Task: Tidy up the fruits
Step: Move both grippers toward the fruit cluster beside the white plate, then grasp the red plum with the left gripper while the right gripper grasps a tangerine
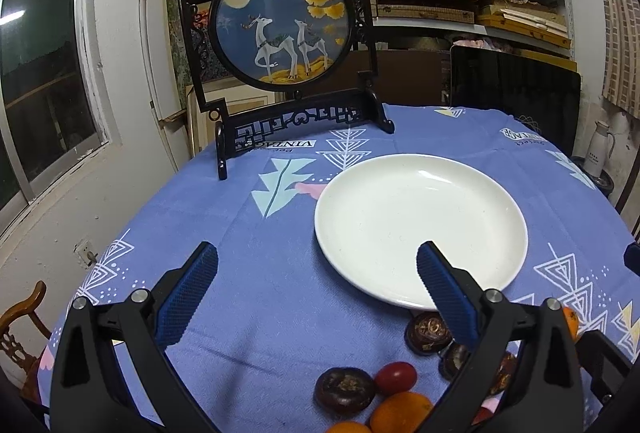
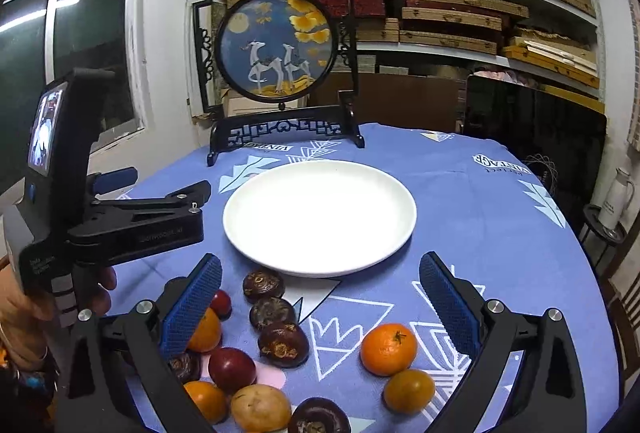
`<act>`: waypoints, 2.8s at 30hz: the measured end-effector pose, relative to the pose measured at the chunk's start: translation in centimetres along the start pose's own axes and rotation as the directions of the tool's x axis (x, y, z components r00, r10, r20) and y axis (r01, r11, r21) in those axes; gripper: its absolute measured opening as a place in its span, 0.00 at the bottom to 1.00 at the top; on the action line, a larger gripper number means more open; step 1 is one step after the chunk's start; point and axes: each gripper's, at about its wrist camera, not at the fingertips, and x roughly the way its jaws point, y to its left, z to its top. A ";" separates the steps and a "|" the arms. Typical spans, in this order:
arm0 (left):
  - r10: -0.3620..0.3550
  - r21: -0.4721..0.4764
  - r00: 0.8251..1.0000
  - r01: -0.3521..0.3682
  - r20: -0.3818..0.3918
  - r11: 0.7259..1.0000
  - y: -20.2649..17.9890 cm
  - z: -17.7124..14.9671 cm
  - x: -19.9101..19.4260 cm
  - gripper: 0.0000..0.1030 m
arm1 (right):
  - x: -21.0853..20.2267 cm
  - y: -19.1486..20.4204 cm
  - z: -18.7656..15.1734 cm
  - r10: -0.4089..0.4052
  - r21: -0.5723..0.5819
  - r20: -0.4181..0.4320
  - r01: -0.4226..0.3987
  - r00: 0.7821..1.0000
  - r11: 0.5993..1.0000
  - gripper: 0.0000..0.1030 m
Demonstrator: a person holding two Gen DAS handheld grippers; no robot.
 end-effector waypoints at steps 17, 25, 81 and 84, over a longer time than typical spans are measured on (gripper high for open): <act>-0.013 0.000 0.999 0.013 -0.035 1.000 1.3 -1.2 -0.3 0.95 | -0.2 -0.1 -1.4 -0.002 0.002 -0.037 0.002 0.999 1.000 0.97; -0.006 -0.013 1.000 0.005 -0.030 1.000 3.2 -1.8 -1.3 0.95 | -0.8 -0.8 -1.3 0.036 0.036 -0.037 -0.035 0.999 0.999 0.97; -0.470 0.168 0.831 0.530 -0.297 0.831 2.6 -7.0 -4.7 0.38 | -2.4 -0.7 -8.0 0.369 0.013 -0.338 -0.388 0.866 0.922 0.38; -0.476 0.154 0.829 0.533 -0.295 0.832 2.7 -6.8 -4.7 0.38 | -3.2 -0.5 -8.4 0.358 -0.007 -0.329 -0.381 0.874 0.925 0.75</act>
